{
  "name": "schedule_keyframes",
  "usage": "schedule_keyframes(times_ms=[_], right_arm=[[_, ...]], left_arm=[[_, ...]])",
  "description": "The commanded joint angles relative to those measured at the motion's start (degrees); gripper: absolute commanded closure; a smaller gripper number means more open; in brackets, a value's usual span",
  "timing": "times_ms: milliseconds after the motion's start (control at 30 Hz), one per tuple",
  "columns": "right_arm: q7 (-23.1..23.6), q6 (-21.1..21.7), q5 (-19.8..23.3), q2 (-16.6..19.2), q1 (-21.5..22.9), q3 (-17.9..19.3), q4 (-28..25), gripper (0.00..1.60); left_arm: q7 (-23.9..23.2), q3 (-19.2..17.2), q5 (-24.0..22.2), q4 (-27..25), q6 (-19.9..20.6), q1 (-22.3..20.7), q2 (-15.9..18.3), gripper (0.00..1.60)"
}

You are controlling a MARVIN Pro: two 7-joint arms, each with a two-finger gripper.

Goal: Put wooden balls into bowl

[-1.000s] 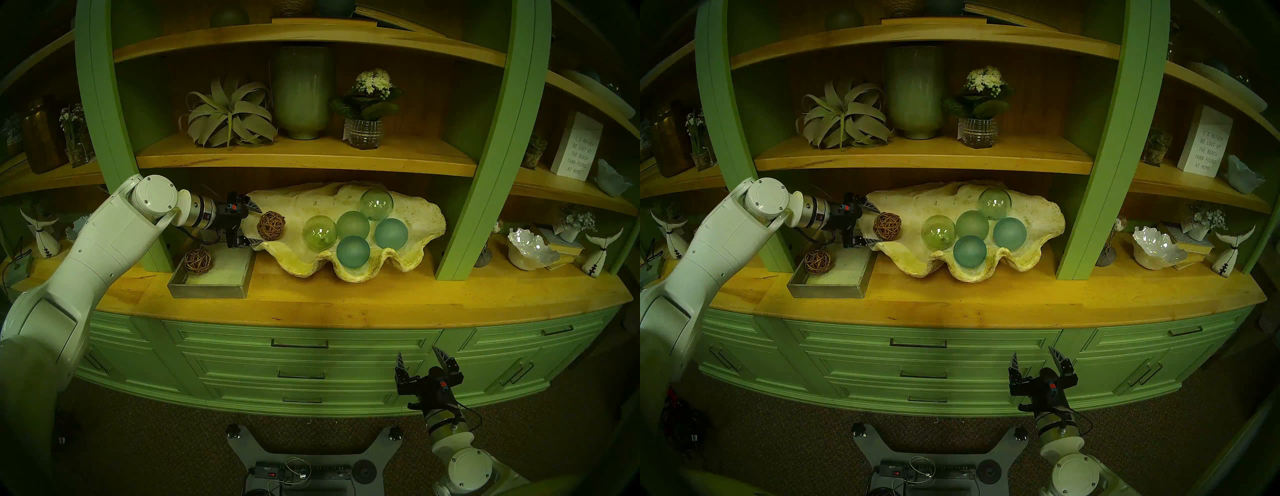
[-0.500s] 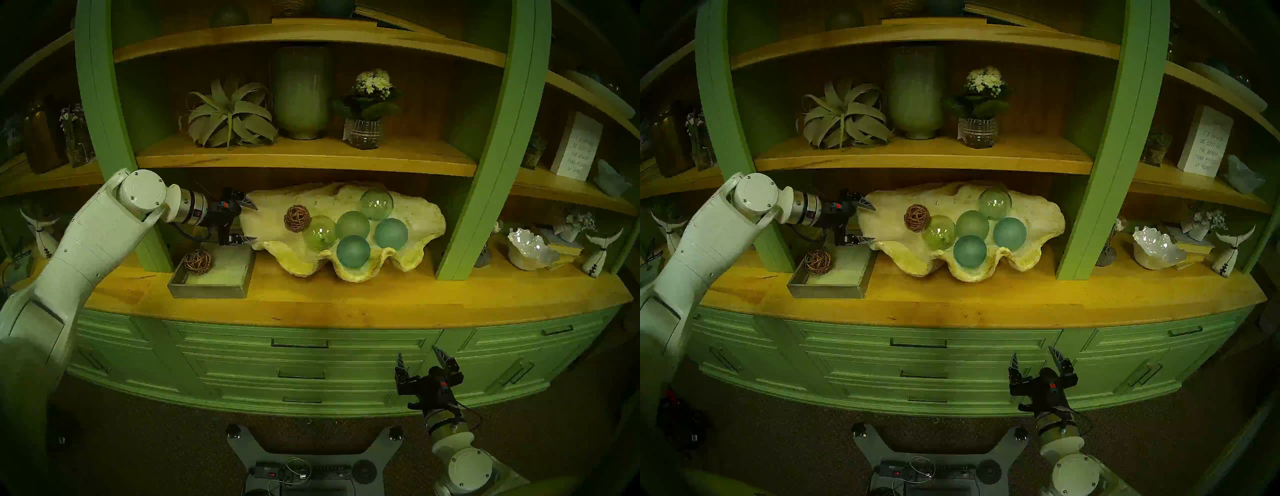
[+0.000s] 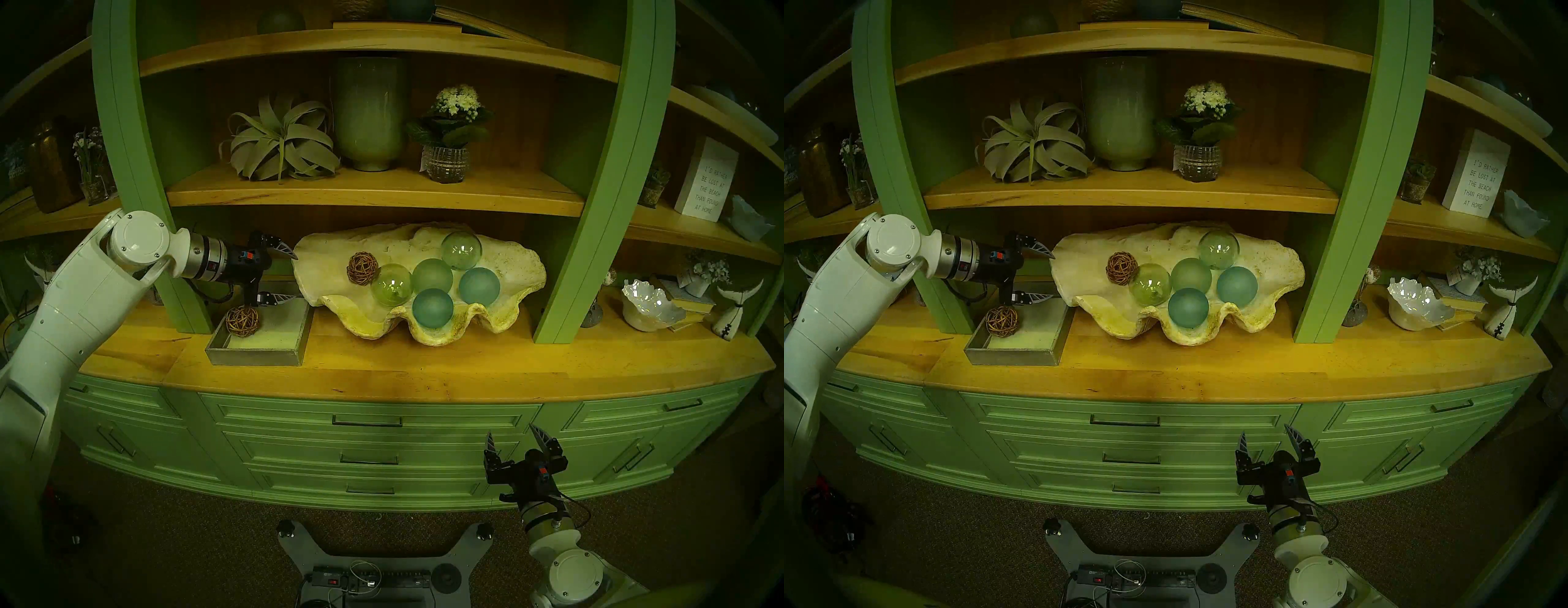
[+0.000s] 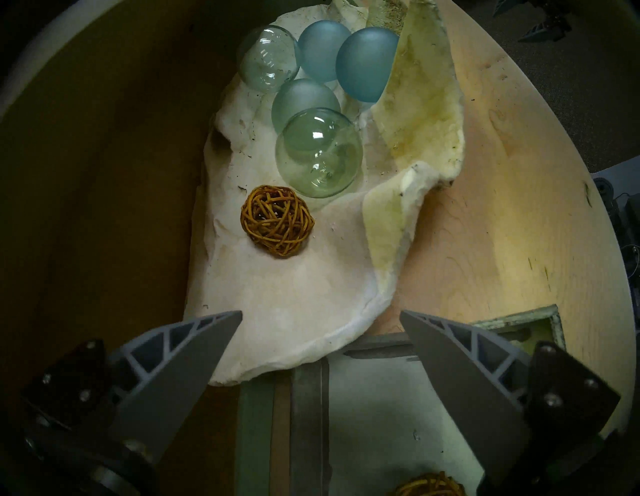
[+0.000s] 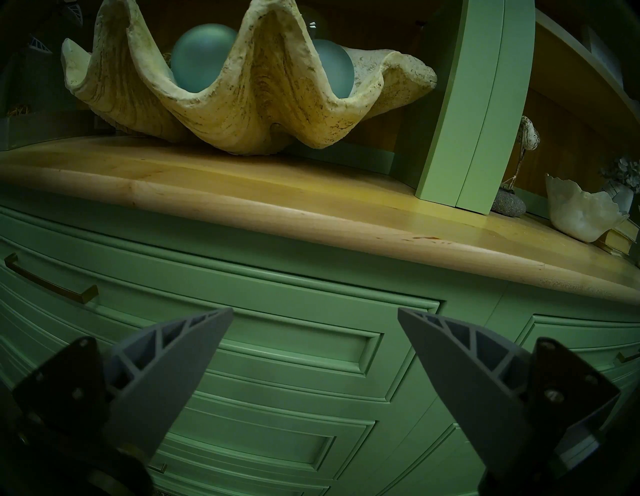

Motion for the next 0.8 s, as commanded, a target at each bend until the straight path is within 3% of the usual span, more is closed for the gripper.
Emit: schedule_keyframes(times_ms=[0,267,400,533,767], right_arm=[[-0.03,-0.37,-0.08,0.02,0.3,0.16,-1.68,0.0],[-0.04,-0.35,-0.07,0.04,0.25,0.18,-1.76,0.0],[-0.04,-0.31,-0.06,0.06,0.21,0.19,-1.84,0.0],[-0.05,-0.25,-0.03,0.09,0.15,0.21,-1.93,0.0],[-0.05,-0.24,-0.02,0.09,0.14,0.21,-1.95,0.0]], left_arm=[[1.59,-4.99,-2.47,-1.46,-0.28,4.86,6.77,0.0],[4.11,-7.67,-4.4,-1.1,-1.83,9.9,10.93,0.0],[5.45,-8.28,-4.84,-0.78,-2.54,11.43,11.35,0.0],[6.11,-8.26,-4.82,-0.06,-2.99,12.1,10.92,0.0],[5.39,-6.4,-1.93,4.51,-3.07,8.99,8.09,0.0]])
